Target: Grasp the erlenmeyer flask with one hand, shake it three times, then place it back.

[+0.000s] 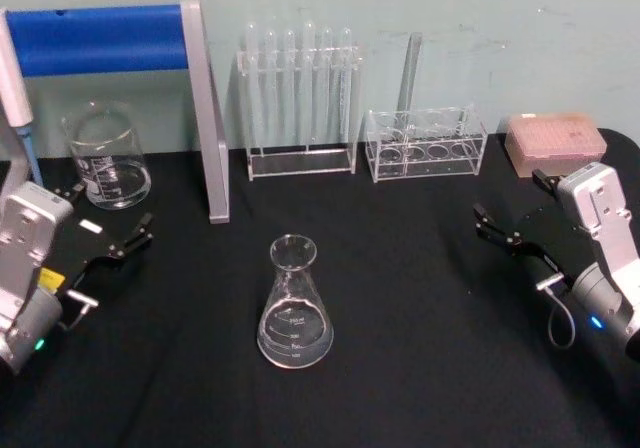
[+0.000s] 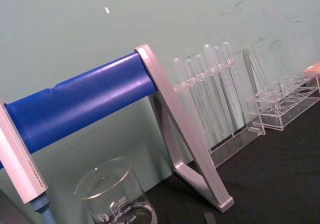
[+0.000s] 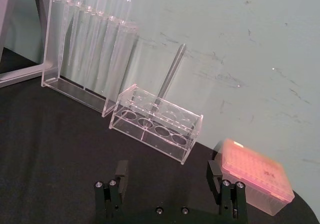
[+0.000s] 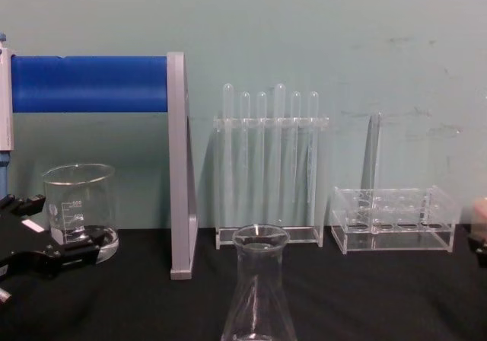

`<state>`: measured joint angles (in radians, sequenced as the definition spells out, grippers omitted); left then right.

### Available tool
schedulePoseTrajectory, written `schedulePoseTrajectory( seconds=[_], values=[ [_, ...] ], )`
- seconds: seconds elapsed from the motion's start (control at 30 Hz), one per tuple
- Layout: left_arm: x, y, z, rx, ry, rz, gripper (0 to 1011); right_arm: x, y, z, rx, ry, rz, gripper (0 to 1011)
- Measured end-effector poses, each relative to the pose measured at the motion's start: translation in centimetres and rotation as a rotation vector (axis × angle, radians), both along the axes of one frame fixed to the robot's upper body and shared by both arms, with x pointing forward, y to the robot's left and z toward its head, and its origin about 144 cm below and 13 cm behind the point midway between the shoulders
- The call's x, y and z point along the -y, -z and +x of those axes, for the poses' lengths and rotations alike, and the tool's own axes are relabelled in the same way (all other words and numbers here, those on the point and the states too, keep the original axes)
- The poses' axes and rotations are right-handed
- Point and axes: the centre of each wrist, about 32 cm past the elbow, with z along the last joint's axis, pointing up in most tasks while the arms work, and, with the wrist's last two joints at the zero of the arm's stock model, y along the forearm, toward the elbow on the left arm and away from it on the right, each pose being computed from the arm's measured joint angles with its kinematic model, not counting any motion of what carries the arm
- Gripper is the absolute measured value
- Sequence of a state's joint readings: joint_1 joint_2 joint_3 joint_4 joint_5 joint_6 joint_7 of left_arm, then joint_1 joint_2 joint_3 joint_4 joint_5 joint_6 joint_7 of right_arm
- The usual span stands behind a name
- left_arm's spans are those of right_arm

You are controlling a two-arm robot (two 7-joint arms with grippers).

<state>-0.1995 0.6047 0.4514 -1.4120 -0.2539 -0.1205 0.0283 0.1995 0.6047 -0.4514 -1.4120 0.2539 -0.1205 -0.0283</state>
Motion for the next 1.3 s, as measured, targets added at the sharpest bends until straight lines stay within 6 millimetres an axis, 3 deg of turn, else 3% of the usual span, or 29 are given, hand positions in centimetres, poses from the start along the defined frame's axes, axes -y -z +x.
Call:
schedulePoseTrajectory(
  seconds=[1.3],
  values=[
    [0.00, 0.00, 0.00, 0.000, 0.000, 0.000, 1001, 0.00, 0.00, 0.00, 0.000, 0.000, 0.000, 1000]
  ],
)
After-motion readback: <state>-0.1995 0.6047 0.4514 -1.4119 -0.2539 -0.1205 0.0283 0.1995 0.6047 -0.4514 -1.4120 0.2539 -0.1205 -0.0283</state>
